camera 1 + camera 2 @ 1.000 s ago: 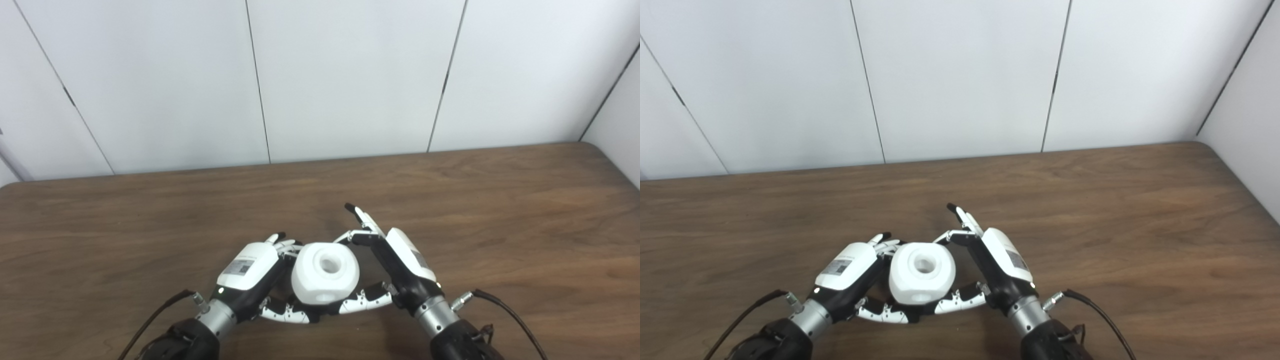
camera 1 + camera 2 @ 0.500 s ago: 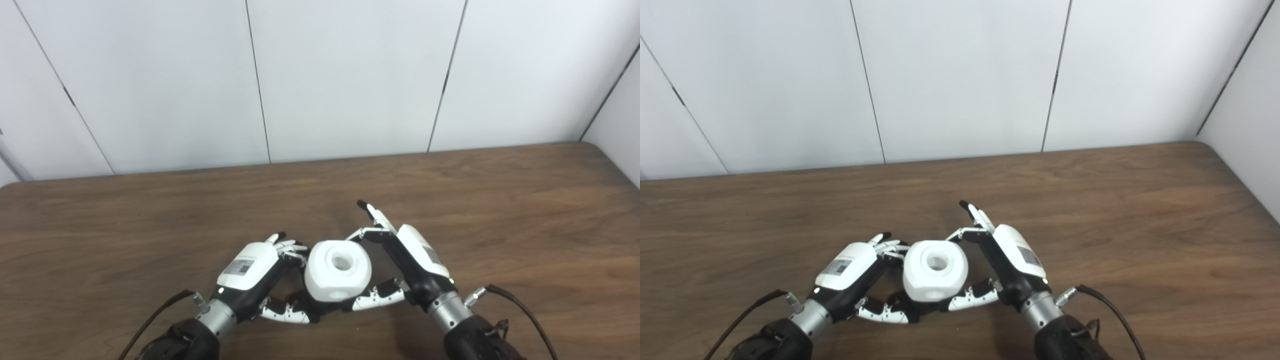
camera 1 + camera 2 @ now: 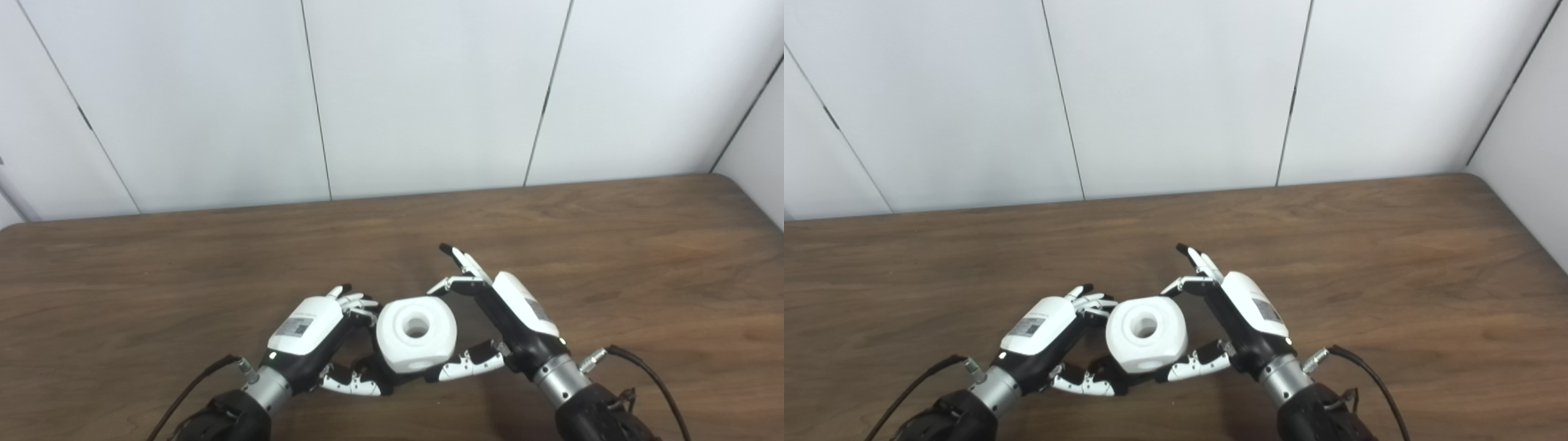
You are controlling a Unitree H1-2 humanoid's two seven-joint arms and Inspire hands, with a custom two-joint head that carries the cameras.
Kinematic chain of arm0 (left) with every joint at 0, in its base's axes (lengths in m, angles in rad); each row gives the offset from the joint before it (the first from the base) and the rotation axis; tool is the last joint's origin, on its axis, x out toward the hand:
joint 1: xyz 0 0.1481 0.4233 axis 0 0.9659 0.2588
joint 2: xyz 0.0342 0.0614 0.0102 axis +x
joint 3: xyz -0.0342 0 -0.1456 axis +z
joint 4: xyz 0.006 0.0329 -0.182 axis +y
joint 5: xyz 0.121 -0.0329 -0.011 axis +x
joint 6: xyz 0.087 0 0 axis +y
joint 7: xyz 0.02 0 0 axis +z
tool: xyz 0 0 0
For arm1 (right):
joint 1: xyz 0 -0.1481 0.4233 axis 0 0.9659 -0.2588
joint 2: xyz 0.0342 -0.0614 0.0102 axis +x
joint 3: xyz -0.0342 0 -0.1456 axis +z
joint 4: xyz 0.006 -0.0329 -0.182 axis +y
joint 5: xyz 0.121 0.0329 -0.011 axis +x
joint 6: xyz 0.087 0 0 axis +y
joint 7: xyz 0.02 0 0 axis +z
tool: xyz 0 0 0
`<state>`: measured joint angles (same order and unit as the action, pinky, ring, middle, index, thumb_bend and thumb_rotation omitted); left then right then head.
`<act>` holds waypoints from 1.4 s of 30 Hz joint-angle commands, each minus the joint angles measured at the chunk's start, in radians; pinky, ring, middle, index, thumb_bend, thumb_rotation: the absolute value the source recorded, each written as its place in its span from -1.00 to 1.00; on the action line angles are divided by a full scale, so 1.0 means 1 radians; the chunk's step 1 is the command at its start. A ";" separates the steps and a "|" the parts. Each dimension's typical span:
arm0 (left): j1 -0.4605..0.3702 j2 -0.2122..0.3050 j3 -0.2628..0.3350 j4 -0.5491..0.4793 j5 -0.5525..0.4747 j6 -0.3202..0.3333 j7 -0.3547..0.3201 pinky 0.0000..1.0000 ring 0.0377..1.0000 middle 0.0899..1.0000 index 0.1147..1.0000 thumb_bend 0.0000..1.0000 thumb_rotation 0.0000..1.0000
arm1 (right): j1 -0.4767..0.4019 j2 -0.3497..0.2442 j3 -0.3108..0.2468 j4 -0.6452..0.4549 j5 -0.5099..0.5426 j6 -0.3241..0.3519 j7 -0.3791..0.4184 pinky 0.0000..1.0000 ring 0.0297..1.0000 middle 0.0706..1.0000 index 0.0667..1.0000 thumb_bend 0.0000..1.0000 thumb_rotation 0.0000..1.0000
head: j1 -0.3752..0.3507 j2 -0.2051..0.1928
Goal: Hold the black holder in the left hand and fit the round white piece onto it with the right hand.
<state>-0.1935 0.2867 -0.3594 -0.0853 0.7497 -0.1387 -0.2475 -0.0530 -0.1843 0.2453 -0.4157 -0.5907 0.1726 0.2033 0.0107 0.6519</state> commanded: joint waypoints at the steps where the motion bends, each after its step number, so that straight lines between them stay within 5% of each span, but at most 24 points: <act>1: -0.028 -0.003 -0.001 -0.020 0.003 -0.004 0.009 1.00 0.78 0.61 -0.17 0.03 -0.90 | -0.024 0.002 -0.006 -0.045 0.006 -0.008 0.004 0.72 1.00 0.98 -0.11 0.01 -0.73 | 0.002 0.002; 6: -0.025 -0.007 -0.001 -0.032 0.008 0.008 0.003 1.00 0.79 0.62 -0.17 0.03 -0.90 | -0.020 -0.002 -0.002 -0.053 0.005 -0.012 0.015 0.60 1.00 0.98 -0.11 0.01 -0.73 | 0.015 0.013; 42: -0.010 -0.012 -0.014 -0.062 0.026 0.029 0.008 1.00 0.78 0.61 -0.17 0.03 -0.90 | -0.014 -0.002 0.035 0.003 -0.010 -0.017 0.017 0.72 1.00 0.98 -0.11 0.01 -0.73 | 0.040 0.038</act>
<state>-0.1909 0.2751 -0.3764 -0.1090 0.7763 -0.1026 -0.2513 -0.0505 -0.1902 0.2820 -0.4050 -0.5977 0.1853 0.2364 0.0491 0.6888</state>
